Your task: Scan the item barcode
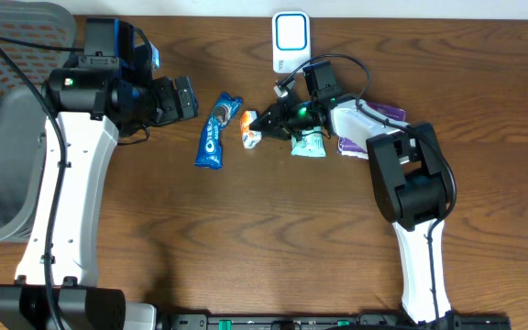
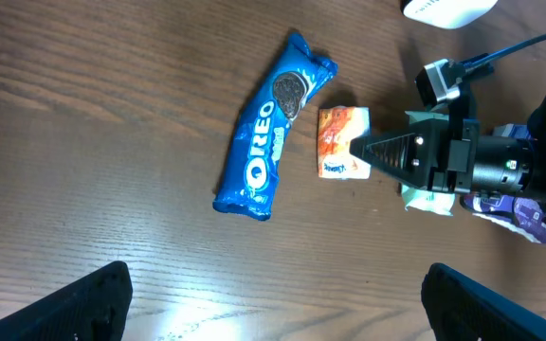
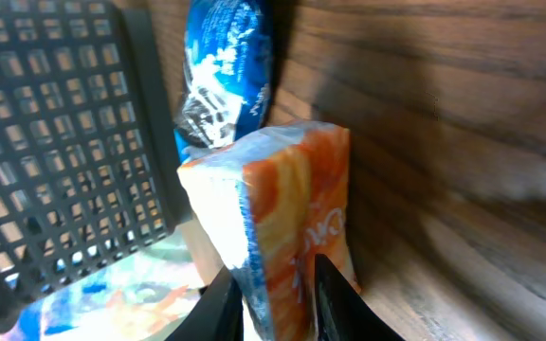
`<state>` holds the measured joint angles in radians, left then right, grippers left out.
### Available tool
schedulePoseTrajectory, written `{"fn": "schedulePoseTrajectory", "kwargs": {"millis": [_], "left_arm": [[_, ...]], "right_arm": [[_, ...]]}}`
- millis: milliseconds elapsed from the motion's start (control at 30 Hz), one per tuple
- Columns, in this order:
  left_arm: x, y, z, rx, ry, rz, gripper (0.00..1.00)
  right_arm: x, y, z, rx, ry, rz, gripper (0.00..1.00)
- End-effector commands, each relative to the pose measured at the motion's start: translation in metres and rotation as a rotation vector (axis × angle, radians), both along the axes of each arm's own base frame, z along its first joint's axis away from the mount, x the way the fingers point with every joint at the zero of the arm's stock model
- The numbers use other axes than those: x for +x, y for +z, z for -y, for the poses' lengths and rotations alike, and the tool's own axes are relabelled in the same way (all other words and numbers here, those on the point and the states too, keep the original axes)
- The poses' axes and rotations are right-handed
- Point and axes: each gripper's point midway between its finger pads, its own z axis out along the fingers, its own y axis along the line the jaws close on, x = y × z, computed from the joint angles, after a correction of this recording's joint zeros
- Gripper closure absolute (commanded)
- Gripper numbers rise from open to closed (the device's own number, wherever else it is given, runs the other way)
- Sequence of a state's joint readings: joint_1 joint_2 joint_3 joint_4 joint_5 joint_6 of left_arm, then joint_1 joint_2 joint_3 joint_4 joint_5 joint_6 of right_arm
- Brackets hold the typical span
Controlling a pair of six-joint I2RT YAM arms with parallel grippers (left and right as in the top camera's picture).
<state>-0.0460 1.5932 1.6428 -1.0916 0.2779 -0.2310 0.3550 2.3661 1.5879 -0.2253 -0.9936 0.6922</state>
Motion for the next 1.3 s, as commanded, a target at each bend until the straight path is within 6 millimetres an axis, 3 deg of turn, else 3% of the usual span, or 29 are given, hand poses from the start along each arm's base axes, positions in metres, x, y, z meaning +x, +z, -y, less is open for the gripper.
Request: {"fn": "schedulePoseTrajectory", "kwargs": {"millis": [0,133,333,500,633,767,1100,1267], "left_arm": [[0.000,-0.002,-0.002,0.014,-0.005,-0.002,0.02],[0.000,-0.002,-0.002,0.014,-0.005,-0.002,0.02],[0.000,-0.002,-0.002,0.014,-0.005,-0.002,0.02],[0.000,-0.002,-0.002,0.014,-0.005,-0.002,0.02],[0.000,-0.002,-0.002,0.014,-0.005,-0.002,0.02],[0.000,-0.002,-0.002,0.014,-0.005,-0.002,0.02],[0.000,-0.002,-0.002,0.014,-0.005,-0.002,0.02],[0.000,-0.002,-0.002,0.014,-0.005,-0.002,0.02]], "right_arm": [[0.006,-0.008,0.005,-0.085,-0.040,0.031,0.81],[0.011,0.014,0.009,-0.132,-0.059,0.100,0.76],[0.020,0.060,0.035,-0.365,-0.146,0.281,0.69],[0.015,0.092,0.053,-0.531,-0.198,0.391,0.68],[0.012,0.094,0.050,-0.593,-0.198,0.434,0.59],[0.007,0.083,0.039,-0.623,-0.179,0.443,0.59],[0.008,0.071,-0.006,-0.558,-0.161,0.500,0.52],[0.010,0.051,-0.025,-0.514,-0.224,0.421,0.49]]}}
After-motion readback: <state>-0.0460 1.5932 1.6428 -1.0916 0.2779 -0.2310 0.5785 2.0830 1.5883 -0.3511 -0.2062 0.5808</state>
